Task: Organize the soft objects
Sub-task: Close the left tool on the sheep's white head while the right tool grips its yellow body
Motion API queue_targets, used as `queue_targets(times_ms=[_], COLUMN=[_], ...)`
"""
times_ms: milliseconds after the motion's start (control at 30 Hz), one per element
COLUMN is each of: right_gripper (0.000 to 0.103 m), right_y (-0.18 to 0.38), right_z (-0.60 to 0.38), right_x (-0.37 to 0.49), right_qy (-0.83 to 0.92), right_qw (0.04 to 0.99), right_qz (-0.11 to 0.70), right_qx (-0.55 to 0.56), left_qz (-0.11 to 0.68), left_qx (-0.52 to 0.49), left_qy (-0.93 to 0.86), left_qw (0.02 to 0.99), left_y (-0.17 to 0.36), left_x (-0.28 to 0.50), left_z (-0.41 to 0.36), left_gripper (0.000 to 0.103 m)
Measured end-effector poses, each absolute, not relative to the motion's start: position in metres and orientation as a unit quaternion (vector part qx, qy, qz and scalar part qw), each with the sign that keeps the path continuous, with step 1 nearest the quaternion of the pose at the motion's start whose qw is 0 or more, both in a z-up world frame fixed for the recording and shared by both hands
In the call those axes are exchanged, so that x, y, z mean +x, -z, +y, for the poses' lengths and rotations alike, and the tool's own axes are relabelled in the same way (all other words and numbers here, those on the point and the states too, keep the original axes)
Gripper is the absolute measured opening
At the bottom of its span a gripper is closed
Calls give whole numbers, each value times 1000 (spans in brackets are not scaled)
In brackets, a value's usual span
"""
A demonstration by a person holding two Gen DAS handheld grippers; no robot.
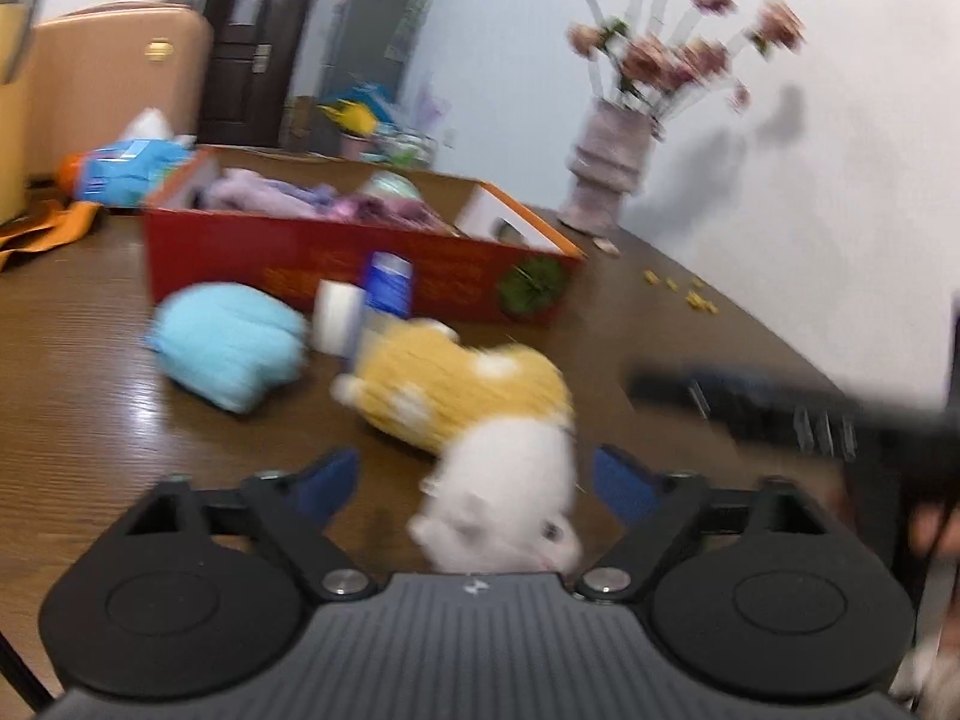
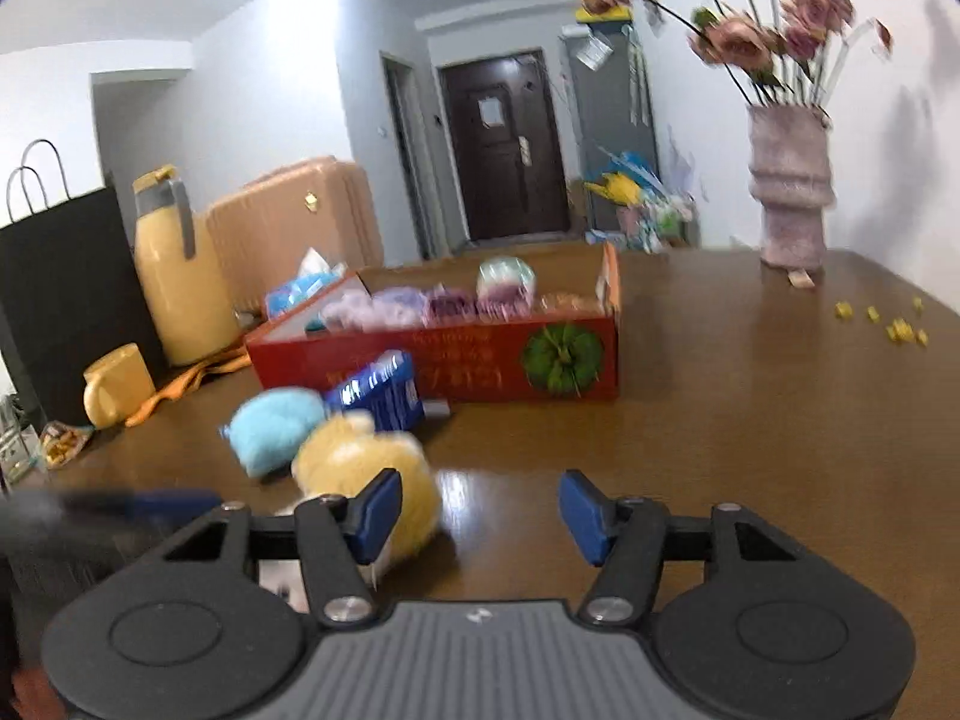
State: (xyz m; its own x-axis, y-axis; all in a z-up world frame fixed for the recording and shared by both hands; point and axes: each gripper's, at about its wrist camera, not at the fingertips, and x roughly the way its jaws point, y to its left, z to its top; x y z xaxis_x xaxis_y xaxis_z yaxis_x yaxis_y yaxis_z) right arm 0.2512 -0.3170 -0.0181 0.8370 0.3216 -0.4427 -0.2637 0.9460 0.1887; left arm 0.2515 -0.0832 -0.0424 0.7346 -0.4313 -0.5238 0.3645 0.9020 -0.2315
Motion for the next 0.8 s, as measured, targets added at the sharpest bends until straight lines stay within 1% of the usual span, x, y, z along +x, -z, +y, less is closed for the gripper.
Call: queue_targets(times_ms=[33,100,200,300,367,400,433,600,700,800], right_gripper=[59,59,59,58,54,54,54,54,54,52], right_y=[15,10,14,21,27,30,32,35,40,39], right_z=[-314,-307,-289,-274,-272,-272,-276,-285,-287,-291], right_x=[257,271,294,304,302,297,290,264,262,264], right_qy=[-165,-190,-227,-231,-230,-229,-223,-179,-178,-173], right_qw=[956,954,944,937,931,930,932,934,934,930], right_qz=[235,229,236,258,277,279,276,284,281,286], right_qx=[55,47,49,55,56,64,78,121,133,155], left_qz=[300,290,293,294,288,292,296,300,302,311], left_qx=[-41,-19,-26,-30,-34,-40,-50,-116,-178,-186], left_qy=[219,234,271,261,239,230,219,150,180,195], left_qw=[928,928,917,919,927,927,929,935,919,911], left_y=[46,51,53,55,55,55,56,55,50,46], left_x=[251,246,240,237,236,236,237,246,253,260], left_z=[-91,-99,-94,-80,-62,-51,-42,-3,2,-8], left_gripper=[49,50,50,51,56,64,68,68,68,69])
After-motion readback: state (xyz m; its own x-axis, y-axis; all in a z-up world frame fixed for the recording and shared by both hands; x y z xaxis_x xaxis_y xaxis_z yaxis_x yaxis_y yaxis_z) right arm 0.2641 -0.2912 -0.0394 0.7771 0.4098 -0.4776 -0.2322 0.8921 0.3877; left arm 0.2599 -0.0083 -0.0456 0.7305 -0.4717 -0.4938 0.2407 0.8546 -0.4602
